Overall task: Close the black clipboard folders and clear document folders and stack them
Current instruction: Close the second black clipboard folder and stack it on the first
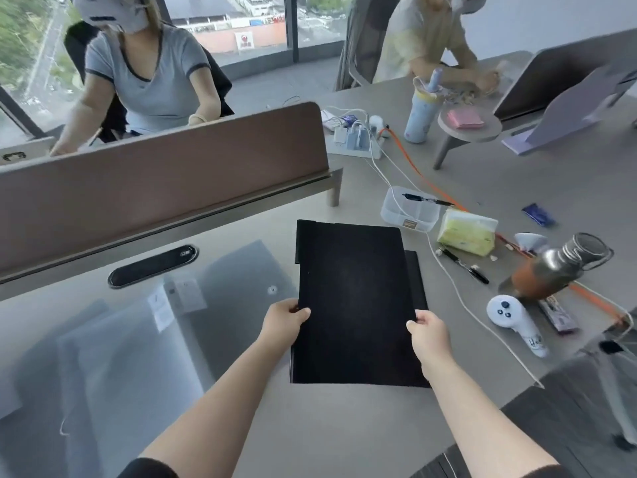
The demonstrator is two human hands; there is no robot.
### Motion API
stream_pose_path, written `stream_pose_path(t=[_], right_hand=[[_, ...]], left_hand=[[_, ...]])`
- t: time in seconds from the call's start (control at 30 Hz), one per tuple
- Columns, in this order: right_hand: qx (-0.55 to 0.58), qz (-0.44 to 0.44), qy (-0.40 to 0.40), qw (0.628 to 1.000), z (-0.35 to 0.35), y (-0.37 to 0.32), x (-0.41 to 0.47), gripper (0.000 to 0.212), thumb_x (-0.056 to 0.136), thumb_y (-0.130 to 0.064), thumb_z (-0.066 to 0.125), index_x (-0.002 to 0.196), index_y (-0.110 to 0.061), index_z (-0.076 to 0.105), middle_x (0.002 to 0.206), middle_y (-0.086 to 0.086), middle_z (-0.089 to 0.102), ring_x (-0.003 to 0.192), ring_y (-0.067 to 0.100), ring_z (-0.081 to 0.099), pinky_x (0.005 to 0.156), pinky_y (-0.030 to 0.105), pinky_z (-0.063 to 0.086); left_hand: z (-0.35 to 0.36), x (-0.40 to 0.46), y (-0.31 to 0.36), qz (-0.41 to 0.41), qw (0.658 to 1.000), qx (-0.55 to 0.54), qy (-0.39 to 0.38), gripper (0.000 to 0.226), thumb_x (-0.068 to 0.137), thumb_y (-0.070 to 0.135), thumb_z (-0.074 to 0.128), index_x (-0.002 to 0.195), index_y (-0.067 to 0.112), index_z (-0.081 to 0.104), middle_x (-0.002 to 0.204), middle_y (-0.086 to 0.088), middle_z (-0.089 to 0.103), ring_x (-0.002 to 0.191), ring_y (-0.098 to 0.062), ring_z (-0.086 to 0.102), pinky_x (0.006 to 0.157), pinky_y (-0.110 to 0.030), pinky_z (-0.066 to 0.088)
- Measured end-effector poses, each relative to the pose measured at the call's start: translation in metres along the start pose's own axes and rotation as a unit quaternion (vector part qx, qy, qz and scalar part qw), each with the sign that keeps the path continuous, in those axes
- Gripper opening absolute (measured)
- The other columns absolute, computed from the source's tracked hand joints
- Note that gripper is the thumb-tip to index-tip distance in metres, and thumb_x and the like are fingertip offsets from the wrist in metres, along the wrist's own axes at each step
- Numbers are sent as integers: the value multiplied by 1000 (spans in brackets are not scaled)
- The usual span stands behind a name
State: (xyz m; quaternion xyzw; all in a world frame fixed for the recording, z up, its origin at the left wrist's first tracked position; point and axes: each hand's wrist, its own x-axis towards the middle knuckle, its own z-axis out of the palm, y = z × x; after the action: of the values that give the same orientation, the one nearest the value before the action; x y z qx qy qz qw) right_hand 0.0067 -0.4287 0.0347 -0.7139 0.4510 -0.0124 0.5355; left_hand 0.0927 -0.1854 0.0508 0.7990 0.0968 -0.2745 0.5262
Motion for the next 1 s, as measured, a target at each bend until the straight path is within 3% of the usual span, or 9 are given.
stream_pose_path(t=[0.13, 0.3, 0.47, 0.57, 0.7, 1.0], right_hand=[[-32, 16, 14, 999, -12, 16, 24, 25, 87, -5, 51, 104, -12, 67, 101, 4, 70, 93, 27, 63, 79, 36, 50], [-67, 35, 17, 997, -24, 30, 45, 22, 86, -7, 50, 99, -14, 67, 98, 3, 70, 90, 27, 64, 80, 39, 52], [-101, 37, 18, 994, -26, 42, 56, 21, 87, -7, 51, 100, -10, 67, 97, 4, 70, 89, 29, 63, 77, 37, 49], [-126, 35, 20, 991, -26, 47, 60, 18, 89, -8, 51, 99, -10, 65, 97, 5, 68, 89, 29, 60, 74, 33, 45], [-160, 21, 24, 987, -25, 45, 62, 14, 88, -10, 52, 96, -11, 64, 95, 5, 67, 85, 28, 58, 70, 31, 40], [-216, 18, 29, 976, -23, 46, 61, 17, 86, -22, 56, 101, -18, 64, 106, 3, 67, 94, 28, 61, 72, 34, 46]], left_hand=[[23, 14, 1, -2, 1000, 27, -10, 18, 85, 21, 61, 91, 9, 73, 99, -19, 73, 81, -25, 68, 91, -49, 54], [50, 27, 2, -20, 998, 49, -21, 14, 82, 23, 63, 85, 21, 76, 87, -3, 78, 89, -25, 73, 89, -46, 57], [66, 29, 10, -18, 996, 91, 11, 15, 86, 22, 64, 93, 14, 74, 90, -6, 76, 89, -27, 70, 83, -39, 56], [71, 29, 11, -12, 993, 113, 32, 13, 86, 23, 64, 93, 16, 71, 82, 2, 72, 84, -24, 68, 76, -34, 55], [74, 29, 8, -6, 989, 138, 56, 12, 86, 25, 66, 97, 21, 67, 83, 8, 65, 81, -17, 61, 69, -26, 43], [74, 34, -4, -14, 984, 163, 73, 17, 79, 31, 70, 91, 21, 63, 86, 7, 67, 79, -11, 64, 69, -30, 54]])
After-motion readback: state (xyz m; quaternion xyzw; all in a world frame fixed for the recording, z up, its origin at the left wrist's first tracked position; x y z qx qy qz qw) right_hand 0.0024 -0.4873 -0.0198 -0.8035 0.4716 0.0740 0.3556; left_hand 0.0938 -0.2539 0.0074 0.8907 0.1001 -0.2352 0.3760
